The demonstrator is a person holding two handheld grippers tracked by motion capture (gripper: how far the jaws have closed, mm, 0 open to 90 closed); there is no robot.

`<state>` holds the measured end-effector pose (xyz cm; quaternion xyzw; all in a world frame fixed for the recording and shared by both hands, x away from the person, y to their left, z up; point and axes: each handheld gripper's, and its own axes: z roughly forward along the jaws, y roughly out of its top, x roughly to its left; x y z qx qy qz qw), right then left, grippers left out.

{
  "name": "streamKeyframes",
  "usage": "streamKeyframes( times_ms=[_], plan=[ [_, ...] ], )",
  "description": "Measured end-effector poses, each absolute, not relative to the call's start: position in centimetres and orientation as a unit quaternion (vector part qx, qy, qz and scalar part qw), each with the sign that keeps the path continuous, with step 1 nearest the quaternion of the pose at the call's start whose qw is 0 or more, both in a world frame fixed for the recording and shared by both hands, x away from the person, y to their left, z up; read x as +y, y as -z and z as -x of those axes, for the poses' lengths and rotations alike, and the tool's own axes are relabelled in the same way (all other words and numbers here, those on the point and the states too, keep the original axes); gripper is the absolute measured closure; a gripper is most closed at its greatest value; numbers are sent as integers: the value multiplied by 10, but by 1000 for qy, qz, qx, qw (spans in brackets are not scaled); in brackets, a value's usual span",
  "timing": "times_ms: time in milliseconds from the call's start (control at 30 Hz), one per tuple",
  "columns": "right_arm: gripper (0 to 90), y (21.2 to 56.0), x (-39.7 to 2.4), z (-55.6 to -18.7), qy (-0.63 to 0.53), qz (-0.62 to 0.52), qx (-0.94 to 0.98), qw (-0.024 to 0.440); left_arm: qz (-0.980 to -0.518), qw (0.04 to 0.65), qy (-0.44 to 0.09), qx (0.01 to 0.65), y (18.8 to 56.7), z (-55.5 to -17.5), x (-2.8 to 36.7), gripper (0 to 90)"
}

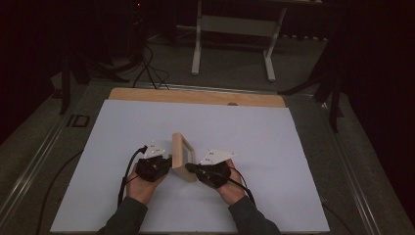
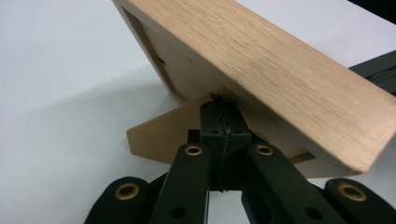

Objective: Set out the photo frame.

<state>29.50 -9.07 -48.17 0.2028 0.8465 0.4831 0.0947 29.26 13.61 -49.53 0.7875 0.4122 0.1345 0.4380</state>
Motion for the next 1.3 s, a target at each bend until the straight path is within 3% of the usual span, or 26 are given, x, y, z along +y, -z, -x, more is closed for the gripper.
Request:
streamKeyframes(
  times_ms=[433,767,1167,1300],
  plan=[
    [895,482,-87,-293,-484,-201,846,95,-785,441,-135,413,496,-293,138,895],
    [832,481,-90,-294,-485,-201,845,101,-775,445,-137,427,496,-293,147,850],
    [735,478,-99,-300,-492,-219,835,113,-753,462,-157,442,482,-288,165,746],
    [677,478,-101,-301,-494,-222,833,113,-748,464,-164,446,477,-286,168,641]
  ],
)
